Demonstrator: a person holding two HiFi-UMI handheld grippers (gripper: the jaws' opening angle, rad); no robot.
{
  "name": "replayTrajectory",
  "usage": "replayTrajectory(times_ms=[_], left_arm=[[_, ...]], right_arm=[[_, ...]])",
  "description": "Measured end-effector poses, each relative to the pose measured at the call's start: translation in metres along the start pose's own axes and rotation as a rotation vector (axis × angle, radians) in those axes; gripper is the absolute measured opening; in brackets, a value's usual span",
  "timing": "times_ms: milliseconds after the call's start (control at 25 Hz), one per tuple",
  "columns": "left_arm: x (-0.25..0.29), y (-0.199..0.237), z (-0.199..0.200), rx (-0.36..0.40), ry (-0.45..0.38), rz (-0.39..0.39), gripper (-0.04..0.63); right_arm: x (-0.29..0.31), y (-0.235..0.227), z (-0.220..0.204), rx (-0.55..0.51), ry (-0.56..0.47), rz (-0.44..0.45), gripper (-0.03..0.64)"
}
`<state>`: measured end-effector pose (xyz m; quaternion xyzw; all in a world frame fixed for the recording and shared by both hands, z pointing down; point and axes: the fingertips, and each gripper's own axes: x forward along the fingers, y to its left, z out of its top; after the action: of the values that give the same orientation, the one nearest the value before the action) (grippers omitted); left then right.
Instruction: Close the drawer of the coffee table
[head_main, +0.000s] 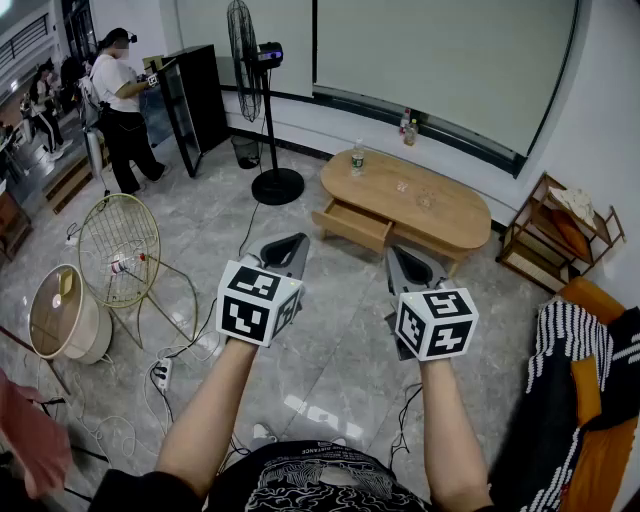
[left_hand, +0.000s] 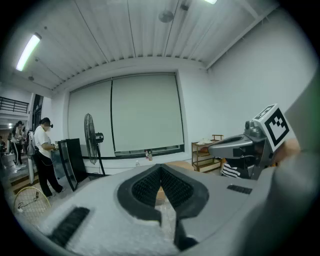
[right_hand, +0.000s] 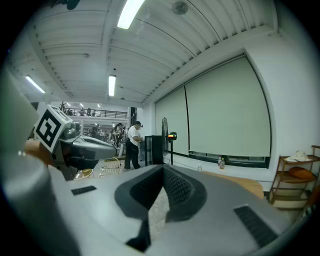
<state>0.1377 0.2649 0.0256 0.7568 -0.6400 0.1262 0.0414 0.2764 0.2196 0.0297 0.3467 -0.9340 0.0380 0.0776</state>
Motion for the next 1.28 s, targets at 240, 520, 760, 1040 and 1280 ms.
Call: replayTrajectory(times_ms=[240,520,760,1040,1280], left_arm=[[0.005,-0.018,0.001,0.001,0.018,0.008,0.003],[0.011,-0.033,-0.003,0.017,0.042,0.01,0.003],[0.022,-0.021,-0.01,0.007,0.051,0.001,0.003],[0.039,0.002,-0.011,0.01,0.053,-0.033,0.003],[0.065,0.069,-0.015,0.024,0.051,-0.081,0.003]], right_arm=[[-0.012,-0.012,-0.002,0.002,-0.007,0.005,0.005],[-0.019,-0.022,-0.013,0.006,0.003,0.019,0.052],[-0.005,-0.024,-0.019,0.002,0.023,0.01,0.088],[0.023,-0.023,-0.023,0.009,0.052,-0.012,0.182],[0.081,-0.012,-0.019,0.033,0.069,-0.07,0.227]])
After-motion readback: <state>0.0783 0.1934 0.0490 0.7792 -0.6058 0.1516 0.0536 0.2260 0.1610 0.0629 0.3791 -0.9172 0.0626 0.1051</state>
